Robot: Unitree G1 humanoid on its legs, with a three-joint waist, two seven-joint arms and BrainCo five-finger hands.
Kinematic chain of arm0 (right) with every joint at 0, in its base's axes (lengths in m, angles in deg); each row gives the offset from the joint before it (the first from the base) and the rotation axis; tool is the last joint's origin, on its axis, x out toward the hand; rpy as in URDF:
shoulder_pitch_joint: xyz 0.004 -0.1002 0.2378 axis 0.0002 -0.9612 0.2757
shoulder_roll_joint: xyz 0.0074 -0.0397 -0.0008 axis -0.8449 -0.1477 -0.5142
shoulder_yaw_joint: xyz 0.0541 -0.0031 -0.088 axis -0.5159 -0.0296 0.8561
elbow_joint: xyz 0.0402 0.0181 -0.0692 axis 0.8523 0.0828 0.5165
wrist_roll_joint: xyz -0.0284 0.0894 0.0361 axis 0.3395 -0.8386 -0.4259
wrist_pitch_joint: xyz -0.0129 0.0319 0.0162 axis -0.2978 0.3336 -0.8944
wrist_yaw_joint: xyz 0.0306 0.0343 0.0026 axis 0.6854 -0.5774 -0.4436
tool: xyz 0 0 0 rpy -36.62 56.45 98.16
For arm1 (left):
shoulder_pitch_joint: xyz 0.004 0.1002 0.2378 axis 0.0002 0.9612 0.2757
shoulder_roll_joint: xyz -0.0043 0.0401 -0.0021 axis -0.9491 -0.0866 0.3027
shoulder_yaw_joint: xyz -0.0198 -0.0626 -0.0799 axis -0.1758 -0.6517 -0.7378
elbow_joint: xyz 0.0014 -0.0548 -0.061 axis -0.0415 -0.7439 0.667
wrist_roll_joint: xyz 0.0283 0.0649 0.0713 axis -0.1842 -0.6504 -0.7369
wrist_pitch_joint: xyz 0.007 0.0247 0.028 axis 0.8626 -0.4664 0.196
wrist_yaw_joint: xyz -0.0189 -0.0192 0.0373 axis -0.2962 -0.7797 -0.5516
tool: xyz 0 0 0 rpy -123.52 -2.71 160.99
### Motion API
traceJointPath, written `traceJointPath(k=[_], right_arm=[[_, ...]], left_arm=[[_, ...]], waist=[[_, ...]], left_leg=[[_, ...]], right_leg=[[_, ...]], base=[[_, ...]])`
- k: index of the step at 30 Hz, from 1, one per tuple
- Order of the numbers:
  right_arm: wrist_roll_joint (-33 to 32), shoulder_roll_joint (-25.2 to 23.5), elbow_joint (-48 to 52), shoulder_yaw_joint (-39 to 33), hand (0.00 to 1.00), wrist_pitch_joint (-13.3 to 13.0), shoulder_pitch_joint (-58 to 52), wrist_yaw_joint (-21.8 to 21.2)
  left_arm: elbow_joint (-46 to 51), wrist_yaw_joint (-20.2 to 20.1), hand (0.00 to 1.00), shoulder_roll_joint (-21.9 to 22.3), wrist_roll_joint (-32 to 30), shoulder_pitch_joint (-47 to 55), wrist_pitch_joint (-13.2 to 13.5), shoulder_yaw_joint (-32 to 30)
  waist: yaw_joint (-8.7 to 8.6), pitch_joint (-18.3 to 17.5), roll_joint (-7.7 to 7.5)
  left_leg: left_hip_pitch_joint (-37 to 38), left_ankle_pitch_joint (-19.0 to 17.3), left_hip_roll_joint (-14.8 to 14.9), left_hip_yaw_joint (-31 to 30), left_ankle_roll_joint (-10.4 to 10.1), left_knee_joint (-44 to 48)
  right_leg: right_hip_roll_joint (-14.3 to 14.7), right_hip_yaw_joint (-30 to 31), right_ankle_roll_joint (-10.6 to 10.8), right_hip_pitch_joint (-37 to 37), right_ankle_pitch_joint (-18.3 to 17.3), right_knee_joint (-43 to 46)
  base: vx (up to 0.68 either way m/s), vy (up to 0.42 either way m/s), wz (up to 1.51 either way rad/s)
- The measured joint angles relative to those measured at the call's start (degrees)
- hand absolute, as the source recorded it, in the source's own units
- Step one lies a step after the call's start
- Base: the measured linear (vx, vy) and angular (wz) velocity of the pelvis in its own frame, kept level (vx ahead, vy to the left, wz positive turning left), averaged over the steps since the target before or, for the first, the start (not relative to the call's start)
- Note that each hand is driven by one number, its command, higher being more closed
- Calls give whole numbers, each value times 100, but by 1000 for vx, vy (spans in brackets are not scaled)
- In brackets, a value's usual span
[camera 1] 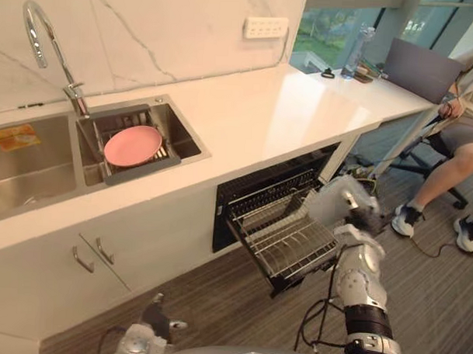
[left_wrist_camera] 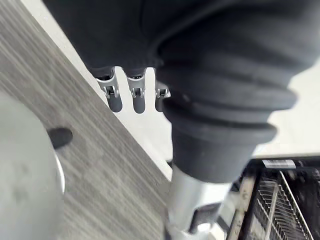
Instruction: Walk over to the sink, pick up the cup, carry it to the dishwasher, place the cup inside the dishwasher, then close the dishwasher door
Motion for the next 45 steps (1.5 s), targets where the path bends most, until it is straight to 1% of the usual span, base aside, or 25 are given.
traceJointPath(k=[2, 4, 6, 8, 10, 12, 14, 15, 17, 19, 21, 23, 24, 26, 27, 28, 29, 31, 32, 34, 36, 38, 40, 42, 45], right_arm=[[220, -6, -400, 207, 100, 272, 131, -12], [289, -6, -679, 297, 100, 426, 221, -10], [466, -4, -905, 306, 100, 487, 252, -11], [693, 5, -1139, 303, 100, 540, 312, -23], [876, 51, -1324, 304, 100, 570, 365, -80], [900, 112, -1533, 300, 100, 593, 491, -84], [1025, 202, -1685, 300, 100, 599, 617, -68], [1127, 236, -1892, 269, 100, 600, 786, -12], [1153, 298, -2087, 256, 100, 600, 923, 61], [1346, 393, -2294, 218, 100, 603, 1024, 88], [1351, 498, -2540, 48, 100, 604, 1191, 200], [1323, 696, -2831, 31, 100, 597, 1422, 347], [1308, 746, -2907, 26, 100, 588, 1516, 409], [1214, 892, -3129, -130, 100, 531, 1920, 545], [1187, 928, -3174, -186, 100, 501, 2011, 557], [1085, 984, -3219, -253, 100, 403, 2139, 578], [992, 1066, -3366, -331, 100, 335, 2256, 597], [940, 1127, -3374, -420, 100, 288, 2325, 685], [851, 1119, -3375, -443, 100, 278, 2366, 693], [755, 1117, -3366, -490, 100, 215, 2416, 694], [629, 1120, -3321, -604, 100, 115, 2451, 687], [588, 1123, -3313, -633, 100, 84, 2498, 687], [554, 1124, -3259, -631, 100, 88, 2544, 689], [552, 1202, -3133, -628, 100, 98, 2731, 705], [548, 1422, -3104, -564, 100, 117, 3069, 750]], left_arm=[[-208, 229, 0, 28, -104, -68, -2, -373], [-354, 347, 0, 37, -124, -67, -17, -609], [-495, 449, 0, 40, -160, -27, -28, -807], [-630, 527, 0, 73, -202, 174, -28, -971], [-698, 590, 0, 136, -202, 278, -21, -1150], [-721, 620, 0, 193, -201, 334, -11, -1277], [-739, 630, 0, 229, -200, 334, 57, -1306], [-748, 628, 0, 259, -200, 352, 145, -1352], [-759, 625, 0, 312, -200, 356, 190, -1455], [-786, 622, 0, 306, -198, 372, 249, -1490], [-856, 622, 0, 304, -194, 387, 369, -1526], [-854, 624, 0, 302, -159, 390, 485, -1524], [-852, 627, 0, 302, -99, 391, 525, -1524], [-835, 672, 0, 300, 145, 297, 660, -1521], [-818, 695, 0, 299, 233, 248, 680, -1521], [-724, 715, 0, 292, 419, 168, 727, -1521], [-612, 735, 0, 285, 639, 71, 810, -1517], [-510, 790, 0, 278, 948, -128, 882, -1520], [-420, 869, 0, 269, 1145, -215, 928, -1521], [-389, 941, 0, 257, 1349, -347, 1036, -1524], [-336, 983, 0, 247, 1386, -472, 1100, -1531], [-168, 993, 0, 238, 1388, -548, 1140, -1529], [-158, 953, 0, 241, 1543, -631, 1140, -1522], [-151, 772, 0, 244, 1865, -722, 1072, -1515], [-127, 562, 0, 253, 2056, -729, 1074, -1451]], waist=[[58, 14, 13], [59, 39, 53], [68, 59, 82], [132, 81, 113], [152, 89, 117], [164, 124, 119], [208, 160, 144], [265, 187, 170], [341, 223, 206], [367, 298, 240], [397, 420, 280], [480, 555, 311], [491, 598, 317], [502, 883, 333], [513, 969, 334], [554, 1143, 319], [647, 1241, 284], [757, 1404, 230], [785, 1510, 174], [809, 1583, 97], [852, 1635, 21], [881, 1770, -61], [944, 1805, -115], [976, 1873, -124], [1005, 2071, -120]], left_leg=[[-12, 3, -9, -21, -4, 0], [-4, 7, -29, -99, -9, 0], [-8, 7, -42, -162, -10, 0], [-14, 29, -53, -177, 36, 0], [-35, 43, -71, -264, 51, 0], [-33, 46, -91, -361, 52, 0], [-35, 51, -118, -473, 52, 0], [-26, 51, -122, -489, 52, 0], [-23, 52, -130, -528, 54, 0], [-37, 64, -157, -643, 61, 0], [-83, 99, -191, -766, 69, 0], [-204, 148, -196, -803, 83, 0], [-258, 174, -196, -821, 91, 0], [-452, 258, -197, -900, 108, 1], [-509, 287, -196, -913, 121, 2], [-605, 334, -189, -937, 141, 2], [-757, 371, -177, -937, 138, 2], [-914, 424, -167, -939, 170, 2], [-956, 430, -167, -935, 175, 2], [-1059, 395, -173, -906, 179, 2], [-1175, 377, -144, -719, 196, 2], [-1207, 397, -109, -493, 221, 3], [-1288, 406, -117, -449, 233, 4], [-1457, 447, -154, -462, 253, 6], [-1527, 499, -201, -494, 297, 8]], right_leg=[[-3, -19, -5, 26, 3, -2], [-10, -85, -11, 88, -10, -1], [-14, -160, -2, 132, -43, 5], [-16, -174, 11, 135, -60, 7], [-17, -229, 27, 170, -68, 11], [-21, -350, 52, 250, -97, 22], [-25, -476, 56, 316, -135, 37], [-27, -485, 50, 317, -158, 53], [-33, -502, 17, 318, -192, 80], [-51, -637, 25, 380, -236, 129], [-83, -745, 44, 399, -294, 218], [-83, -778, 40, 302, -290, 238], [-83, -786, 35, 266, -286, 255], [-78, -832, 15, 119, -254, 300], [-77, -843, 8, 70, -244, 316], [-78, -852, 1, -31, -233, 368], [-90, -827, -4, -220, -233, 457], [-110, -826, -9, -403, -231, 571], [-137, -819, 1, -469, -239, 659], [-173, -817, 5, -581, -250, 730], [-212, -816, 7, -717, -260, 809], [-257, -816, 13, -760, -272, 851], [-320, -777, 13, -913, -323, 983], [-395, -775, 9, -1135, -381, 1161], [-470, -771, 33, -1232, -440, 1305]], base=[[26, 1, 8], [39, -6, 18], [56, -8, 18], [61, -5, 5], [54, -7, 18], [38, -8, 30], [17, -5, 26], [4, 0, 13], [-9, 2, 11], [-21, 2, 29], [-33, 9, 30], [-52, 17, 14], [-68, 23, 11], [-73, 27, 15], [-79, 30, 12], [-74, 33, 7], [-64, 31, 6], [-37, 30, 4], [-18, 31, 5], [-13, 31, 4], [-11, 26, 6], [-12, 34, 4], [-8, 17, -1], [1, 29, 6], [2, 19, 8]])
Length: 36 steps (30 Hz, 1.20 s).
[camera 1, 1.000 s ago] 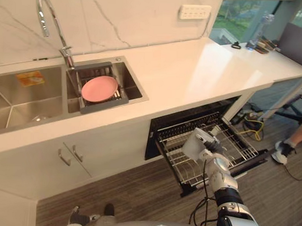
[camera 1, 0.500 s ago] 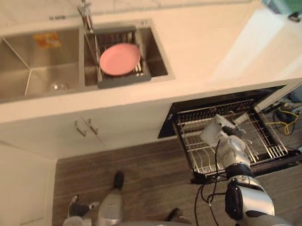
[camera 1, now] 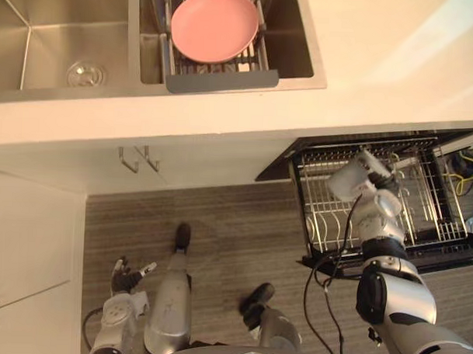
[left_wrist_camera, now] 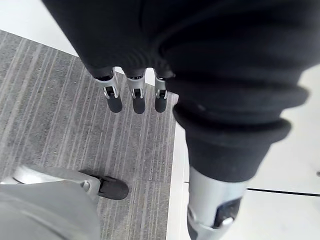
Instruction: Walk over to the sink, pick up the cup, carry it to the dishwasher, place the cup inside the dishwasher, then close the dishwasher door
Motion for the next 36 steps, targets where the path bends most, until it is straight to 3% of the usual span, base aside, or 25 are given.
traceJointPath(k=[6, 11, 15, 19, 23, 28, 36], right_arm=[[5, 399, -329, 208, 100, 136, 366, 218], [10, 773, -701, 512, 100, 328, 935, 336], [7, 900, -952, 522, 100, 458, 1165, 447], [-1, 1070, -1192, 682, 100, 602, 1210, 441], [-4, 1195, -1333, 735, 100, 621, 1242, 419], [5, 1271, -1520, 905, 100, 630, 1286, 402], [106, 1480, -1606, 1171, 100, 374, 1698, 384]], left_arm=[[127, -39, 0, -12, 71, -43, 122, 212], [172, -87, 0, -5, 128, -204, 268, 566], [193, -90, 0, -12, 341, -229, 384, 684], [238, -88, 0, -17, 457, -244, 447, 910], [392, -172, 0, -2, 797, -246, 528, 1218], [404, -217, 0, -2, 793, -256, 650, 1443], [415, -222, 0, -15, 793, -341, 715, 1733]], waist=[[27, 50, 33], [27, 272, 254], [35, 282, 270], [52, 362, 395], [50, 453, 571], [56, 547, 766], [125, 617, 967]], left_leg=[[-280, 136, -93, -143, 45, 31], [-456, 192, -81, -202, 10, 27], [-703, 255, -56, -207, 7, 30], [-733, 297, -97, -221, 50, 31], [-840, 324, -96, -242, 27, 30], [-941, 364, -96, -263, 20, 31], [-1103, 411, -94, -272, -28, 33]], right_leg=[[-124, 153, -12, -327, -179, 317], [-140, 253, 15, -600, -235, 501], [-149, 320, -27, -913, -264, 626], [-216, 436, 2, -1024, -288, 745], [-220, 471, 7, -1171, -292, 817], [-255, 483, 10, -1313, -332, 948], [-328, 591, -13, -1632, -471, 1280]], base=[[9, 30, 15], [-59, 9, -1], [-36, -4, -2], [-5, -2, 1], [-14, -4, -1], [0, 0, 0], [0, 0, 0]])
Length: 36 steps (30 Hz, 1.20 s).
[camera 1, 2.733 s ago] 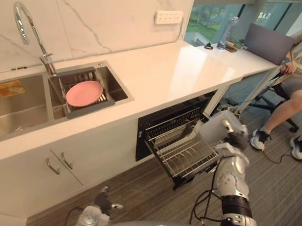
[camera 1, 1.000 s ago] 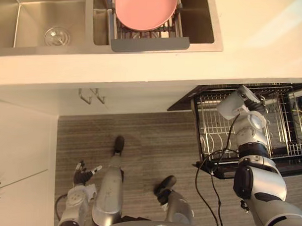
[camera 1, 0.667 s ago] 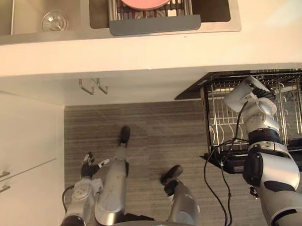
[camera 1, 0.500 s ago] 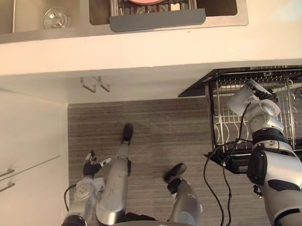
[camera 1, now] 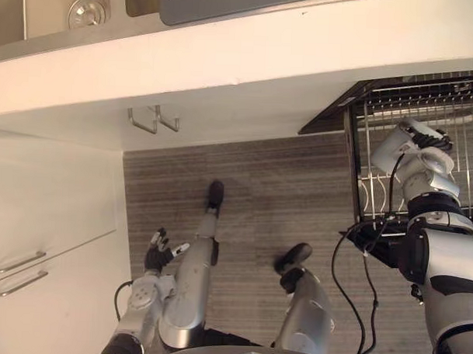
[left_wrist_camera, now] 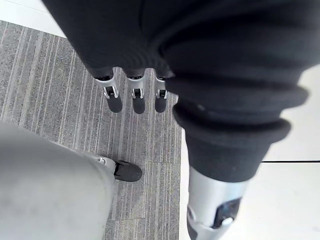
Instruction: Walk over to the sink, pick up the cup, carry it to the dishwasher, place the cup inside the dishwasher, then close the dishwasher door
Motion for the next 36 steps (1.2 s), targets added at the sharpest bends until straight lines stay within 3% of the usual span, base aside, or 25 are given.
traceJointPath(k=[4, 10, 18, 19, 23, 29, 36], right_arm=[[241, 25, -1, 217, 100, -261, 115, 10], [688, 150, 8, 458, 100, -427, 254, 4], [905, 275, -8, 684, 100, -535, 288, -190], [900, 292, -8, 684, 0, -563, 288, -230], [850, 285, 26, 699, 0, -787, 288, -489], [791, 299, 20, 684, 0, -923, 284, -788], [910, 462, 43, 792, 0, -1334, 201, -1301]], left_arm=[[-3, -7, 0, 12, -5, -33, 38, 102], [-8, -9, 0, 19, -12, -66, 105, 278], [-8, -49, 0, 39, -27, -77, 115, 284], [-9, -49, 0, 44, -44, -76, 117, 284], [-11, -48, 0, 47, -123, -77, 118, 283], [-23, -55, 0, 46, -126, -76, 118, 271], [-19, -110, 0, 46, -370, -74, 118, 211]], waist=[[15, 51, 130], [70, 55, 285], [122, 70, 328], [121, 70, 338], [142, 67, 342], [117, 67, 343], [86, 66, 344]], left_leg=[[-11, 28, 0, -9, 8, 0], [-74, 46, 6, -30, -5, 1], [-107, 96, 6, -68, 39, 1], [-114, 92, 7, -78, 28, 1], [-115, 92, 9, -97, 16, 1], [-116, 117, 7, -155, 29, 2], [-40, 120, 10, -173, 24, 1]], right_leg=[[-15, 22, -7, -44, -38, 81], [-27, 17, -22, -124, -91, 140], [-31, 2, -26, -162, -101, 209], [-31, -4, -27, -165, -107, 217], [-32, -8, -35, -167, -125, 232], [-31, -8, -35, -169, -133, 256], [-29, -14, -45, -94, -149, 267]], base=[[0, 0, 0], [0, 0, 0], [-1, 0, 0], [0, 0, 0], [0, 0, 0], [0, 0, 0], [0, 0, 0]])
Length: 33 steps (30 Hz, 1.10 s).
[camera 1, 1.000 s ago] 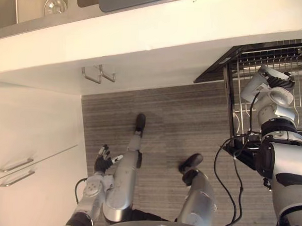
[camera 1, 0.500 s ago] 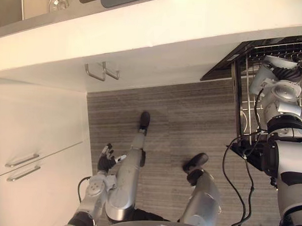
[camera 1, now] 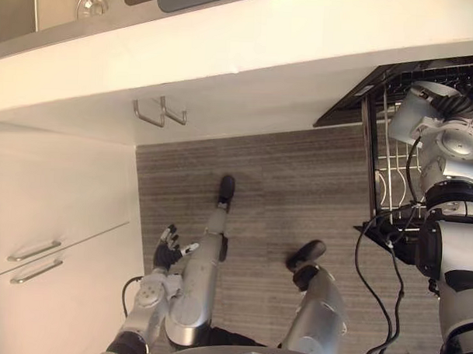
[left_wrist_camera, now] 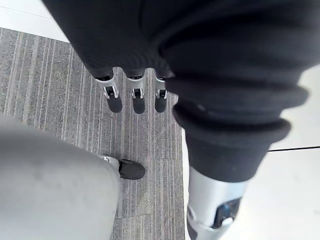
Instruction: Walk over to the sink, pick up the cup, carry it to the dishwasher, place the cup inside the dishwasher, then close the dishwasher door
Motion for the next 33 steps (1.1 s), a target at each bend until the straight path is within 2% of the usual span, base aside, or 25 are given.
traceJointPath(k=[4, 7, 9, 13, 15, 17, 19, 21, 27, 29, 33], right_arm=[[-16, -92, 254, -23, 0, -149, -272, -59], [-43, -406, 791, -249, 0, -307, -513, -111], [-47, -633, 970, -393, 0, -307, -775, -102], [-53, -1143, 1743, -705, 0, -311, -1400, -34], [-58, -1369, 1995, -857, 0, -308, -1730, -20], [-131, -1735, 2233, -868, 0, -292, -2247, -29], [-239, -2001, 2512, -881, 0, -277, -2627, -40], [-298, -2384, 2772, -884, 0, -185, -3193, -67], [-353, -2837, 3346, -905, 0, -181, -4027, -99], [-513, -3030, 3682, -930, 0, -185, -4337, -227], [-701, -3347, 4318, -1048, 0, -186, -4716, -443]], left_arm=[[0, -3, 0, -1, -270, 8, -10, -16], [7, -18, 0, 0, -403, 28, -81, -106], [14, -22, 0, -3, -439, 53, -172, -184], [134, -47, 0, -33, -569, 290, -380, -292], [143, -60, 0, -39, -663, 365, -452, -412], [108, -66, 0, -143, -783, 462, -501, -463], [27, -126, 0, -186, -891, 480, -586, -514], [-128, -151, 0, -195, -1020, 575, -725, -614], [-338, -149, 0, -194, -1269, 749, -908, -665], [-361, -148, 0, -186, -1272, 883, -940, -785], [-522, -144, 0, -152, -1206, 928, -984, -1128]], waist=[[-70, 0, 0], [-180, 0, -1], [-222, -2, -10], [-447, -13, -130], [-477, -67, -243], [-538, -275, -478], [-594, -430, -599], [-670, -792, -726], [-783, -1344, -764], [-849, -1553, -821], [-907, -1711, -938]], left_leg=[[221, -14, -2, 5, -11, -1], [464, -70, 2, 60, -23, -3], [652, -130, 9, 115, -50, -4], [1015, -188, 12, 217, -9, -5], [1185, -232, 44, 304, -17, -4], [1386, -298, 75, 374, -48, -4], [1510, -304, 86, 415, -55, -5], [1724, -436, 112, 497, -75, -34], [2003, -616, 160, 626, -131, -39], [2089, -676, 166, 672, -156, -40], [2213, -726, 180, 733, -165, -41]], right_leg=[[9, -9, 2, 243, 1, -63], [15, 31, 7, 457, 1, -131], [31, 44, 30, 660, 14, -211], [76, 42, 92, 1093, 81, -468], [126, 55, 104, 1298, 152, -623], [210, 59, 122, 1576, 223, -866], [272, 38, 137, 1773, 276, -1077], [381, 31, 153, 2083, 367, -1423], [563, 10, 165, 2556, 581, -2057], [613, 14, 180, 2692, 649, -2263], [660, 15, 145, 2878, 743, -2428]], base=[[15, -6, -1], [25, -14, -8], [49, -19, -9], [68, -19, -7], [75, -22, -13], [72, -13, -14], [57, -8, -7], [60, -8, -13], [33, -8, -11], [38, -11, -10], [45, -19, -6]])
